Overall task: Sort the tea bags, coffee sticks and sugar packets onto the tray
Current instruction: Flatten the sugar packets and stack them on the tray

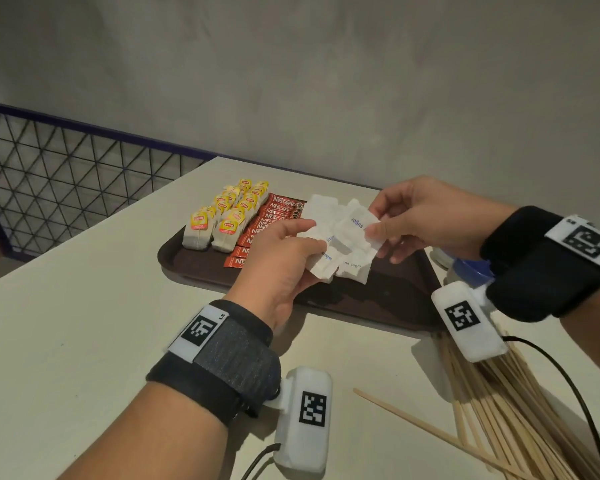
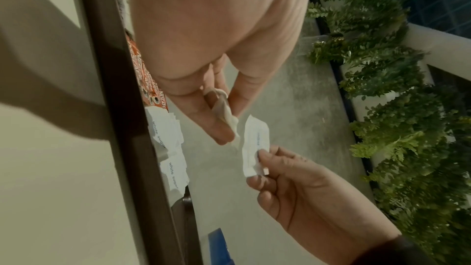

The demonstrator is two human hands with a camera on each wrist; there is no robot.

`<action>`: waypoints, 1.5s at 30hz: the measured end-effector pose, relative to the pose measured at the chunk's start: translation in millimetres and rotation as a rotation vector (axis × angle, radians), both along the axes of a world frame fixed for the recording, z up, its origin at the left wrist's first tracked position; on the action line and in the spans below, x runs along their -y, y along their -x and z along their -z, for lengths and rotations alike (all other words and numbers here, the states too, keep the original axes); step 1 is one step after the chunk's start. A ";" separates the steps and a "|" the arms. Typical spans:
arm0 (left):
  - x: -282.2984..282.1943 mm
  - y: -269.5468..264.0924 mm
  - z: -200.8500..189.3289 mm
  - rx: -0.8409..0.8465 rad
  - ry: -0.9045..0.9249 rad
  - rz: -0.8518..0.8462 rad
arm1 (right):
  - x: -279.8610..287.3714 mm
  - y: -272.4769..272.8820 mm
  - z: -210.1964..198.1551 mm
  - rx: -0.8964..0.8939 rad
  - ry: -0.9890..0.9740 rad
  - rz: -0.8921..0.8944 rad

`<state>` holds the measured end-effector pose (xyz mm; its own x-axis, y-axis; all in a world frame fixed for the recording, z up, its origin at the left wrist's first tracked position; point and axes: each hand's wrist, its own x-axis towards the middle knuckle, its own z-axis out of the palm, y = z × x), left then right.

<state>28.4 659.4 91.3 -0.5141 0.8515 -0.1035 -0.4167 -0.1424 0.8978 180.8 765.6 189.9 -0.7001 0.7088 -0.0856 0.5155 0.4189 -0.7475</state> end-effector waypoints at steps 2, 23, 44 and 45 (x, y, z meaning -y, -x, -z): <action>0.2 -2.5 -0.8 0.025 0.000 0.008 | 0.0 2.2 -0.5 -0.094 0.086 0.049; 13.0 -10.2 -18.6 0.118 -0.028 0.140 | 10.5 19.3 -1.4 0.118 -0.524 -0.083; -0.3 9.1 -10.6 0.213 -0.085 -0.200 | -48.2 15.8 59.4 0.378 -0.046 0.139; -0.8 9.2 -10.5 0.213 -0.079 -0.203 | -48.5 17.6 59.4 0.364 -0.033 0.155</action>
<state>19.2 660.2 101.9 -0.6487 0.7430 -0.1646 -0.5498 -0.3081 0.7764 163.2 814.1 130.5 -0.5127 0.8101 -0.2845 0.8035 0.3360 -0.4915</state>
